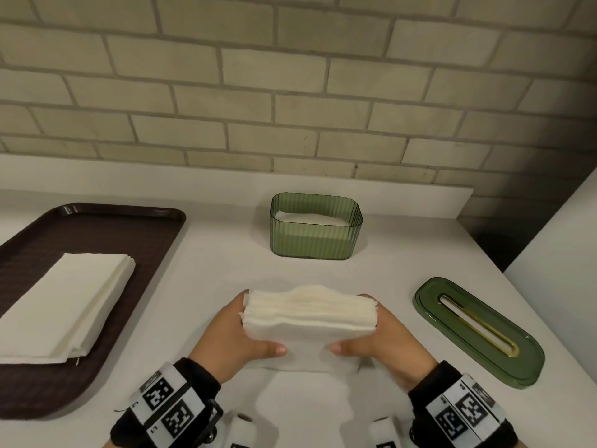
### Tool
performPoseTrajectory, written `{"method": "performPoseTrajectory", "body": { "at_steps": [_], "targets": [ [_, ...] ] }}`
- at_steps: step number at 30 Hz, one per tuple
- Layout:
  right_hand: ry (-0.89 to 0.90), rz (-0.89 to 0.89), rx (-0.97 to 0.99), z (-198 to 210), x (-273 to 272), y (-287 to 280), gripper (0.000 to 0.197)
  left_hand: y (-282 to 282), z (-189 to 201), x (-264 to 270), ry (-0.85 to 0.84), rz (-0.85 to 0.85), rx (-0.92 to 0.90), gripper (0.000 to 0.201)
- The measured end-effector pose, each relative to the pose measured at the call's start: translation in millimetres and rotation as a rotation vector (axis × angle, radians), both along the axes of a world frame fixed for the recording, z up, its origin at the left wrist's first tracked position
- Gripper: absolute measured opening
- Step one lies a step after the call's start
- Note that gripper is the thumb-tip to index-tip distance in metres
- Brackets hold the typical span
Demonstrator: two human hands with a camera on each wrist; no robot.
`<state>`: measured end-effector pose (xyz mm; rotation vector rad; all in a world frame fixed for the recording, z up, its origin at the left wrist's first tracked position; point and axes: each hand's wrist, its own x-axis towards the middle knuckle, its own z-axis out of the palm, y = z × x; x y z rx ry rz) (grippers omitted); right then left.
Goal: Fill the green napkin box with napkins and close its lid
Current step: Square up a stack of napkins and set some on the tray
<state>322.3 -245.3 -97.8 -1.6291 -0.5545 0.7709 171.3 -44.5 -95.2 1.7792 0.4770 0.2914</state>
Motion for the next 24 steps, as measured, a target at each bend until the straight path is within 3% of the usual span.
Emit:
{"method": "performPoseTrajectory", "body": {
  "at_steps": [4, 9, 16, 19, 24],
  "targets": [
    [0.016, 0.029, -0.052, -5.5, -4.3, -0.9, 0.083, 1.8, -2.2, -4.8, 0.04, -0.017, 0.009, 0.076],
    [0.04, 0.08, -0.063, -6.1, -6.1, -0.6, 0.072, -4.7, -8.1, -3.3, 0.056, -0.032, -0.012, 0.077],
    [0.028, -0.019, -0.039, -5.2, -11.0, -2.5, 0.093, -12.6, -9.5, 0.6, 0.029, 0.045, -0.071, 0.089],
    [0.032, 0.044, -0.056, -8.2, -12.3, -3.3, 0.084, -12.9, -10.1, 2.6, 0.037, 0.04, -0.062, 0.082],
    [-0.017, -0.021, -0.016, -7.4, -8.4, -4.5, 0.049, -11.3, -11.6, 1.6, 0.035, 0.081, 0.034, 0.061]
  ]
}}
